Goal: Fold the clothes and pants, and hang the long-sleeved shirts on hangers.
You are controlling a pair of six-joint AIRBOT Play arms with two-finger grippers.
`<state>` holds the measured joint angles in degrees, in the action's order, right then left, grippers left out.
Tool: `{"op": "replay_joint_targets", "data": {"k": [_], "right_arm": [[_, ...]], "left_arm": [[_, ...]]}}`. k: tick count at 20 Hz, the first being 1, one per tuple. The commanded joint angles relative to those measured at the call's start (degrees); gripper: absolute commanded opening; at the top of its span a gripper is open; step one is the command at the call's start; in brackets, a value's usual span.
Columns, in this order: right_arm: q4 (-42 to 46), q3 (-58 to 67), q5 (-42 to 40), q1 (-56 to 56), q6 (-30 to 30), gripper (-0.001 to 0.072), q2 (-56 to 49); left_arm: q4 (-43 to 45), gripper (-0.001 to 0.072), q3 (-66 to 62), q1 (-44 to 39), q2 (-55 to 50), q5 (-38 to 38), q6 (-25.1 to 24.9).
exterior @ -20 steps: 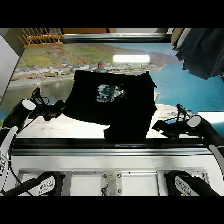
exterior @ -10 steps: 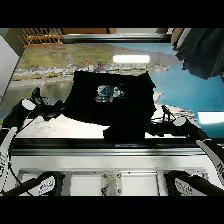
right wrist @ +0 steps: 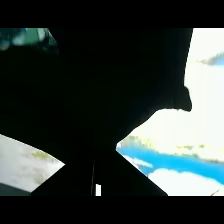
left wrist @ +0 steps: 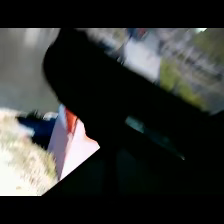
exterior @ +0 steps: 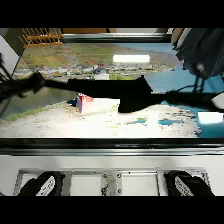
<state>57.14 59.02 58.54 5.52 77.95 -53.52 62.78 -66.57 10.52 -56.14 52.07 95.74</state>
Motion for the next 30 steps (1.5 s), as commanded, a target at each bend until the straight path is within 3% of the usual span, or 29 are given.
{"op": "replay_joint_targets", "data": {"k": [1, 5, 9, 15, 19, 24, 27, 30], "right_arm": [[0.5, 19.56, 3.37, 0.94, 0.07, 0.0016, 6.86], [0.5, 34.27, 0.37, 0.94, 2.01, 0.0016, 12.74], [0.52, 36.7, -4.57, 0.94, 3.89, 0.0016, 18.82], [0.72, 36.68, -3.76, 0.94, 7.91, 0.0016, 19.37], [0.74, 36.61, 2.49, 0.94, 13.11, 0.0016, 10.49], [0.76, 36.57, 13.07, 0.44, 13.84, 0.0016, -11.85], [0.74, 36.59, 13.18, 0.44, 13.79, 0.0016, -27.1], [0.66, 36.59, 5.95, 0.33, 11.87, 0.0016, -38.99]], "left_arm": [[0.22, 0.0012, -12.85, -1.9, 11.58, -1.53, 0.07], [0.72, 0.0012, -20.68, -4.35, 22.95, -6.45, 0.07], [0.72, 0.0012, -23.3, -4.33, 29.88, -7.78, 0.07], [0.7, 0.0011, -23.54, -4.33, 27.43, -3.5, 0.11], [0.7, 0.0012, -23.52, -4.33, 15.19, 5.6, 0.09], [0.13, 0.0012, -23.54, -4.35, -9.55, 13.81, 0.11], [-3.41, 0.0012, -23.56, -4.35, -25.24, 12.94, 0.09], [-10.27, 0.0012, -23.58, -4.35, -37.97, 5.05, 0.02]]}}
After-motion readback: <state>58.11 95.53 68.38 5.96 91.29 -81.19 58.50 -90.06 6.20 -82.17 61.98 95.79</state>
